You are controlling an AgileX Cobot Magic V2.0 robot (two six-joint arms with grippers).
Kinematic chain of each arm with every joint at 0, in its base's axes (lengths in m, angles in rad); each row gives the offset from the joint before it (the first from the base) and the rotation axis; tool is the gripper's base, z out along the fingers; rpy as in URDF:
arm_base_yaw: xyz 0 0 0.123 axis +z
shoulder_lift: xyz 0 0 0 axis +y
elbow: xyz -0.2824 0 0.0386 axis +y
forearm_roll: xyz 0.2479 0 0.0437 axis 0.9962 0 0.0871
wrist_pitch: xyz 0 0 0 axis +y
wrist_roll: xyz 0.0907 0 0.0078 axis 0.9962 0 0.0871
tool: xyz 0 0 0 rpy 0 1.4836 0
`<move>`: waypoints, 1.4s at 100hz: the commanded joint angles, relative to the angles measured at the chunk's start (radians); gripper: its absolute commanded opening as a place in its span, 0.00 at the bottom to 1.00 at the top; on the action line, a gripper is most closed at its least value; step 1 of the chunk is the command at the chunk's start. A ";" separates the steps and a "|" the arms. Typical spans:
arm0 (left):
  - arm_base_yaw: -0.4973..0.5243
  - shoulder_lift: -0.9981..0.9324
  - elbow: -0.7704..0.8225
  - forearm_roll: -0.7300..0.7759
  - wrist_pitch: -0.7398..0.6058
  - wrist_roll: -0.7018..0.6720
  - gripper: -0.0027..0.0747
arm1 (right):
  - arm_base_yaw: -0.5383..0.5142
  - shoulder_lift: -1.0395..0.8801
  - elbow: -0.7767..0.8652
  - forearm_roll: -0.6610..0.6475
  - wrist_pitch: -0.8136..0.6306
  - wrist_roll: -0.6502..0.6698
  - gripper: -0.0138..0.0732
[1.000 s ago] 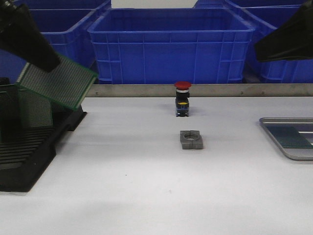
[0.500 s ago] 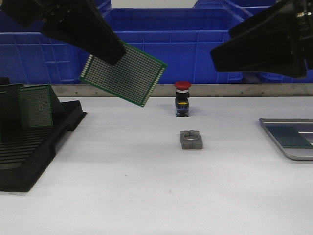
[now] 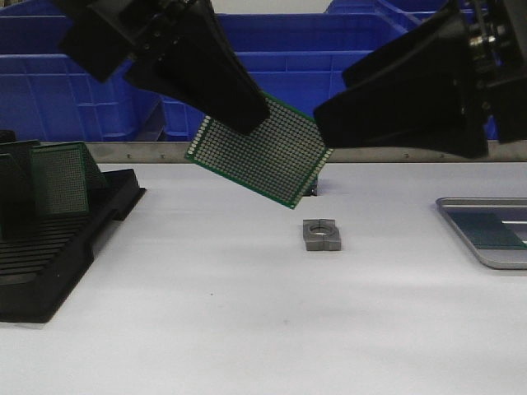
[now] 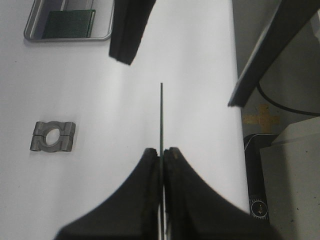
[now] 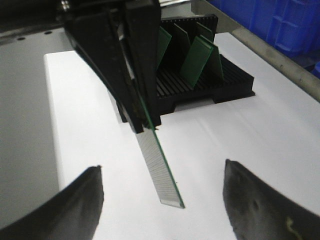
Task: Place circuit board on tray
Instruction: 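Grasp the board with the right gripper and release the left, then lower the board into the tray beside the first and release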
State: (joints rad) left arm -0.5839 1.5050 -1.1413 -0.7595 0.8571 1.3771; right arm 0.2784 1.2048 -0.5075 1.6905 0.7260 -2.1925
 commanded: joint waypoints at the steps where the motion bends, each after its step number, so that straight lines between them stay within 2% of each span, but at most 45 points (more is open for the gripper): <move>1: -0.019 -0.030 -0.031 -0.074 -0.042 -0.002 0.01 | 0.001 0.021 -0.030 0.043 0.063 0.004 0.76; 14: -0.021 -0.030 -0.031 -0.092 -0.061 -0.002 0.01 | 0.001 0.066 -0.030 0.043 0.085 0.004 0.76; 19: -0.021 -0.030 -0.031 -0.092 -0.061 -0.002 0.01 | 0.001 0.078 -0.030 0.043 0.093 0.004 0.73; 48: -0.021 -0.030 -0.031 -0.094 -0.056 -0.002 0.01 | 0.001 0.085 -0.030 0.101 0.091 0.003 0.31; 60: -0.021 -0.030 -0.031 -0.094 -0.061 -0.002 0.01 | 0.001 0.085 -0.030 0.104 0.091 0.003 0.20; 68: -0.021 -0.030 -0.031 -0.094 -0.063 -0.002 0.02 | 0.001 0.085 -0.030 0.104 0.091 0.003 0.18; 73: -0.021 -0.030 -0.031 -0.094 -0.065 -0.002 0.07 | 0.001 0.085 -0.030 0.104 0.091 0.003 0.18; 78: -0.021 -0.030 -0.031 -0.094 -0.068 -0.002 0.16 | 0.001 0.085 -0.030 0.104 0.091 0.003 0.18; 95: -0.021 -0.030 -0.031 -0.094 -0.112 -0.002 0.55 | 0.000 0.085 -0.030 0.104 0.066 0.003 0.18; 102: -0.021 -0.030 -0.031 -0.085 -0.138 -0.002 0.65 | 0.000 0.085 -0.030 0.106 0.045 0.004 0.18; 107: -0.021 -0.030 -0.031 -0.061 -0.165 -0.002 0.68 | 0.000 0.085 -0.030 0.114 0.005 0.006 0.18; 119: 0.004 -0.047 -0.031 -0.011 -0.247 -0.004 0.68 | 0.000 0.084 -0.030 0.146 -0.176 0.078 0.18; 128: 0.035 -0.060 -0.031 -0.011 -0.250 -0.004 0.67 | 0.000 0.084 -0.030 0.193 -0.343 0.136 0.18; 140: 0.061 -0.068 -0.031 -0.030 -0.236 -0.011 0.67 | 0.000 0.084 -0.030 0.243 -0.539 0.144 0.18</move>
State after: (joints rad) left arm -0.5368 1.4850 -1.1413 -0.7400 0.6457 1.3798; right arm 0.2791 1.3096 -0.5097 1.7991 0.2892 -2.0646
